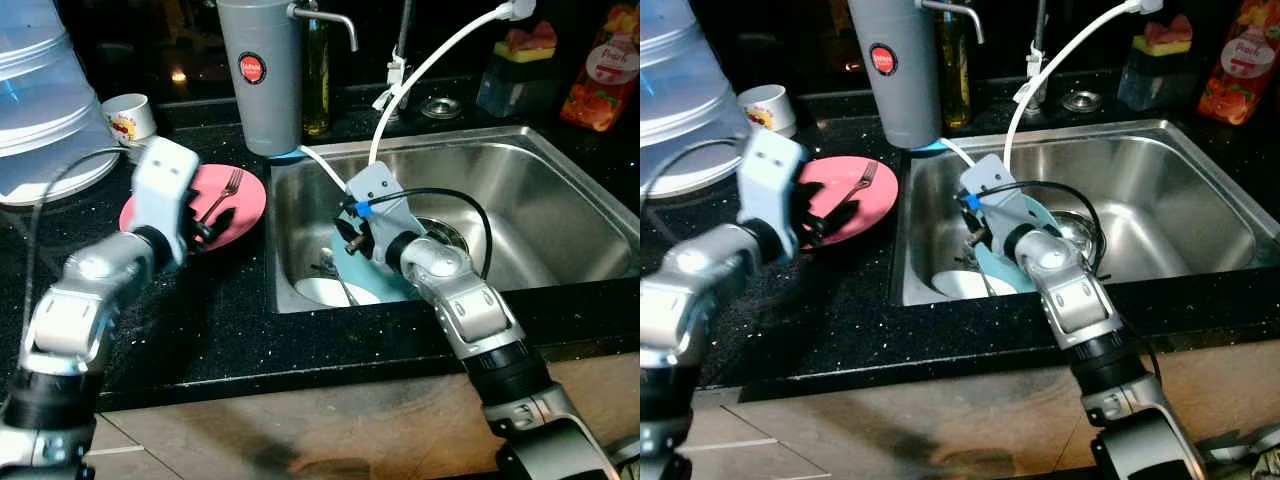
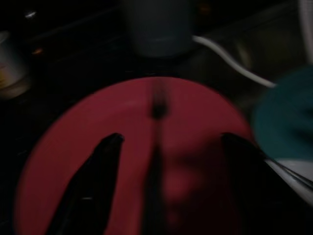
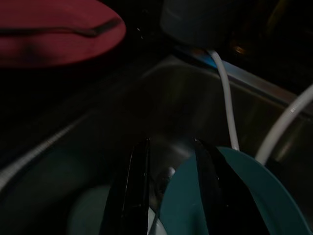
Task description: Kitchen organization
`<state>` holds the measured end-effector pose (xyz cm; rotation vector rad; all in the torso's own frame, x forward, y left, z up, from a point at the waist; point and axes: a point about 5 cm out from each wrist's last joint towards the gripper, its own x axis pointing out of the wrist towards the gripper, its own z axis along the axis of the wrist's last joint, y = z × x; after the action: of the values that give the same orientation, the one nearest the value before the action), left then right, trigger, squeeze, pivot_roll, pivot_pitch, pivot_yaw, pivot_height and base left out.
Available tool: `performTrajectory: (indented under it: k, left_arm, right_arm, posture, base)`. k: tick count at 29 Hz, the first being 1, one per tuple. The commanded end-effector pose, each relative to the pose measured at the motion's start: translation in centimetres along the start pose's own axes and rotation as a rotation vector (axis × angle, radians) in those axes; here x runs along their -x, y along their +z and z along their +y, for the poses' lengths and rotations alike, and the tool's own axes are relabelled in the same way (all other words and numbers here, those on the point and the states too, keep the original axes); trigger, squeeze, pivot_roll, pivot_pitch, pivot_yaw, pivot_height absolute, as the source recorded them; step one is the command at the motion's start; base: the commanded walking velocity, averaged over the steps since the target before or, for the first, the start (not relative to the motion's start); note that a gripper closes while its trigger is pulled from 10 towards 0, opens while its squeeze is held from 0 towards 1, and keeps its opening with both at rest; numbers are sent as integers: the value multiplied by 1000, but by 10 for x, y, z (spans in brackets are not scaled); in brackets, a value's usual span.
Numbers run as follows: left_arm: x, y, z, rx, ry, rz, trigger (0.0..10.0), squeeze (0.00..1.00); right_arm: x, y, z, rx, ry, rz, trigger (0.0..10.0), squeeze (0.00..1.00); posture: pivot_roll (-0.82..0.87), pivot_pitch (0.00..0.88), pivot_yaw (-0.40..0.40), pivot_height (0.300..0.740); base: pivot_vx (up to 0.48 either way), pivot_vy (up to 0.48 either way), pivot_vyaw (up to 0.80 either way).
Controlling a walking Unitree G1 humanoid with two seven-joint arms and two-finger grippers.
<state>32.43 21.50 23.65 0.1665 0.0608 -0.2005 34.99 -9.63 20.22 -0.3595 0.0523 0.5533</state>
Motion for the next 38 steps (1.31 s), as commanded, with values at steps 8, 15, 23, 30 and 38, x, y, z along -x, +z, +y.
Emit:
performTrajectory:
  k: [8, 15, 23, 30, 38]
  left_arm:
    - [-8, -23, 19, 18, 3, 157, 10000, 0]
    - [-34, -10, 6, 43, -58, 118, 10000, 0]
    - [-47, -24, 9, 61, -2, 311, 10000, 0]
    - [-51, -35, 11, 63, -33, 428, 10000, 0]
    - [-49, -40, 3, 62, -149, 499, 0, 0]
  right_arm:
    - [0, 6, 2, -16, 3, -29, 10000, 0]
    - [-1, 11, 2, -3, -3, -42, 10000, 0]
    - [2, 9, 11, 2, 60, -21, 10000, 0]
    - [4, 7, 16, 4, 95, -9, 10000, 0]
    - [4, 9, 14, 1, 95, -8, 10000, 0]
  posture:
    - [31, 29, 41, 740]
    - [16, 27, 52, 740]
    - [11, 28, 62, 740]
    - [13, 37, 61, 740]
    - [14, 41, 62, 740]
  base:
    - [0, 0, 0]
    - [0, 0, 0]
    - [0, 0, 0]
    - [0, 0, 0]
    - [0, 0, 0]
